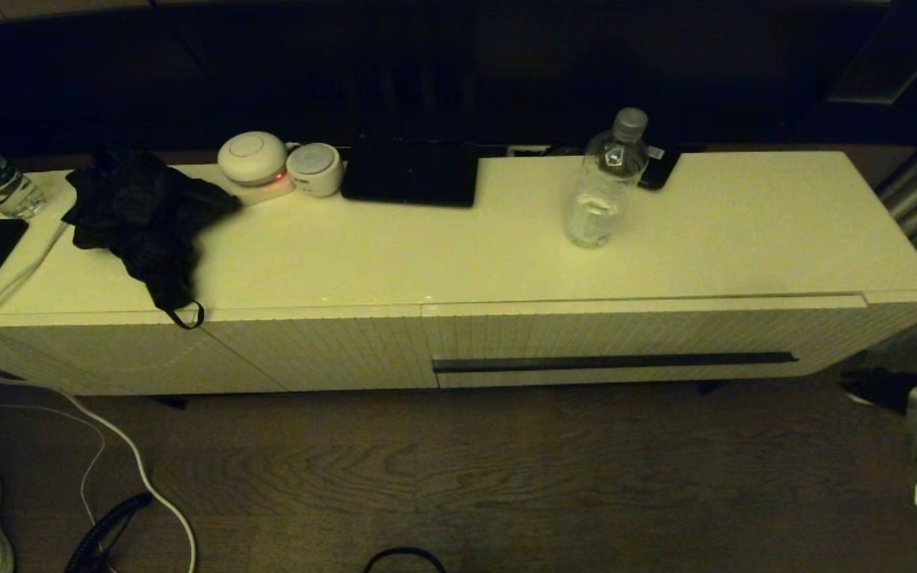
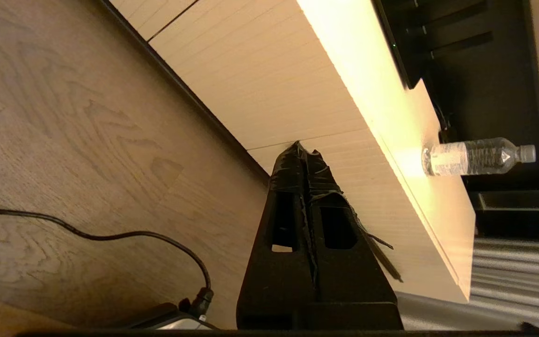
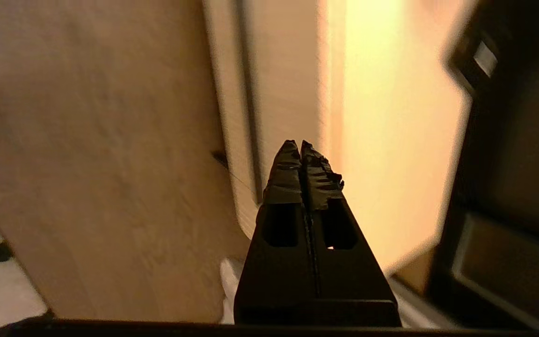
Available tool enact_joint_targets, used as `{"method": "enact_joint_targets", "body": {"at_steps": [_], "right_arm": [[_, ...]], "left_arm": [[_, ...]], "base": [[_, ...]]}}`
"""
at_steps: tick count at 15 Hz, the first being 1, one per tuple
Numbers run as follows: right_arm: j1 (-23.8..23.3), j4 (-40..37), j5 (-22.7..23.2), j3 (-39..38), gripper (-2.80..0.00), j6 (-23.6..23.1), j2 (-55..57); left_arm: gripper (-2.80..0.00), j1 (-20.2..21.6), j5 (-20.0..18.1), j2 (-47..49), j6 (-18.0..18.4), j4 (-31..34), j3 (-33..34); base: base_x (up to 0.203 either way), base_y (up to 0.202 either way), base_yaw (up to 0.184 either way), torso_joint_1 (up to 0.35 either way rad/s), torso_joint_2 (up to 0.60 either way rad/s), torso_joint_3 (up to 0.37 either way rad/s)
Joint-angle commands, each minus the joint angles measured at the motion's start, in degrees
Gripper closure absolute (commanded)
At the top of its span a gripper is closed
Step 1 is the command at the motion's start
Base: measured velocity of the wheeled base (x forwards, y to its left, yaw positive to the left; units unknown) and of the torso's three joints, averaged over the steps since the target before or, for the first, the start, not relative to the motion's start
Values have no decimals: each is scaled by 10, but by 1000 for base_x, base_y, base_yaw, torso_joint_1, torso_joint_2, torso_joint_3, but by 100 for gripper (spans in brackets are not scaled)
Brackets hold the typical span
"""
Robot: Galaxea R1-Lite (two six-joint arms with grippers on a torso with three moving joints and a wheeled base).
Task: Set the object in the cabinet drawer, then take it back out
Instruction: Open the drawer
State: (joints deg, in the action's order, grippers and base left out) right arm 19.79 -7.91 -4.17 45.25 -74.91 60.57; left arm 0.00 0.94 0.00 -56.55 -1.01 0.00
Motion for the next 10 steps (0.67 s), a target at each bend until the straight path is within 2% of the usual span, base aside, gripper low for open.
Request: {"method": "enact_joint_targets", "body": {"at_steps": [1,3,6,8,10], "right_arm": [[85,35,-45,-38,0,16,45],[115,93,-88,-65,0,54,91],[121,148,-94,-101,0,83,160],[120,257,-95,-137,0,91,216],[99,352,-94,-166,0,95,267]], "left_arm": [[0,0,0,-1,-3,0,0],[0,0,0,-1,-3,0,0],[0,0,0,-1,-3,0,0],[0,0,0,-1,-3,0,0],[0,0,0,-1,-3,0,0]], "base": [[0,0,0,0,0,0],[0,0,0,0,0,0],[0,0,0,0,0,0],[0,0,0,0,0,0],[0,0,0,0,0,0]]}}
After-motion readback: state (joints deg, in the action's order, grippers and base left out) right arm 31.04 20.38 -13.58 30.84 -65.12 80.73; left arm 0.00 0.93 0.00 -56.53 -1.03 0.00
